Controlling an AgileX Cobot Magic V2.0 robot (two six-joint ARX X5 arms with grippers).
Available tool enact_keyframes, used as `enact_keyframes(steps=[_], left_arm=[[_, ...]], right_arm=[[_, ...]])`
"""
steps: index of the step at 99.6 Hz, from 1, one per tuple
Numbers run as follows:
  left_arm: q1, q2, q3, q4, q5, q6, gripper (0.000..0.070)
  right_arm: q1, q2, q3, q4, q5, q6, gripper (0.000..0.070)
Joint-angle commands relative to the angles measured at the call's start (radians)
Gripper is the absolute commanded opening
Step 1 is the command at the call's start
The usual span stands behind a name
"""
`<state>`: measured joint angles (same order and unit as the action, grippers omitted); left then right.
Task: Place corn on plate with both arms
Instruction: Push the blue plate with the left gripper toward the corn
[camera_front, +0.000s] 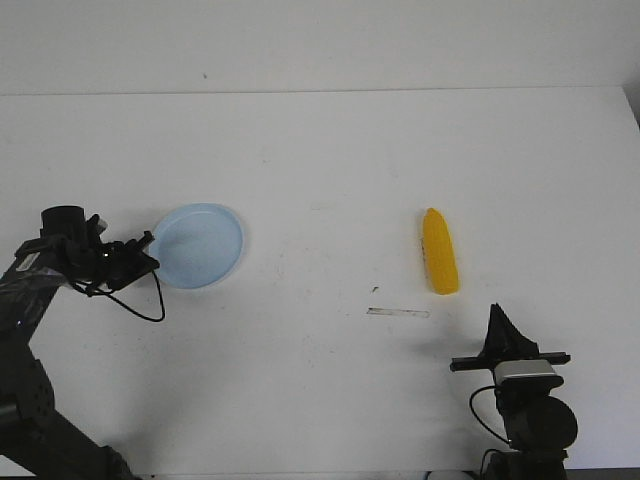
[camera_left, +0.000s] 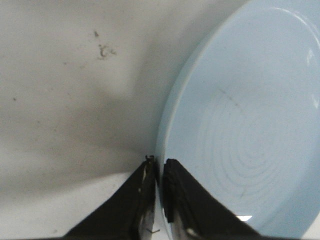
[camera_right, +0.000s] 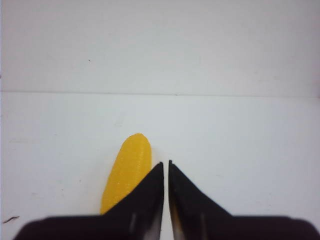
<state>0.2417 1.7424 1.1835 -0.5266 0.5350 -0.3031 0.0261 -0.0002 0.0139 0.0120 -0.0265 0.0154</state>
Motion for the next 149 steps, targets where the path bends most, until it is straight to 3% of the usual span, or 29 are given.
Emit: enact_keyframes(steps=[1,24,44,75,91,117,122,132,149], left_arm=[[-0.016,-0.021,0.016,-0.002,0.036,-0.002,0.0001],[-0.109,-0.089,0.016,-0.001,0.043,-0.028,0.0001],[-0.267,-0.089,0.016,0.027,0.032,-0.067,0.0001],[-0.507,-0.087,0.016,0.112,-0.158,-0.179,0.0001],[-0.539,-0.082,0.016,0.114,-0.213,-0.184,0.0001],[-0.552,-0.042,0.015,0.109,-0.213,-0.184,0.0005],[-0.557,-0.039,0.016,0.109,-0.213,-0.184,0.0033],[-0.563,-0.036,0.016,0.110,-0.213,-0.183,0.0174],[-0.563,-0.042,0.016,0.109,-0.213,-0.182,0.0206]], right_arm=[[0.002,0.002,-0.002,0.011,0.000,0.010,0.0015],[0.002,0.002,-0.002,0.011,0.000,0.010,0.0014],[0.002,0.001,-0.002,0.011,0.000,0.010,0.0014],[0.002,0.002,-0.002,0.011,0.000,0.010,0.0015],[0.002,0.002,-0.002,0.011,0.000,0.010,0.0014],[0.002,0.002,-0.002,0.011,0.000,0.010,0.0015],[0.002,0.002,-0.002,0.011,0.000,0.010,0.0015],[0.002,0.002,-0.002,0.011,0.000,0.010,0.0015],[0.002,0.002,-0.002,0.011,0.000,0.010,0.0015]])
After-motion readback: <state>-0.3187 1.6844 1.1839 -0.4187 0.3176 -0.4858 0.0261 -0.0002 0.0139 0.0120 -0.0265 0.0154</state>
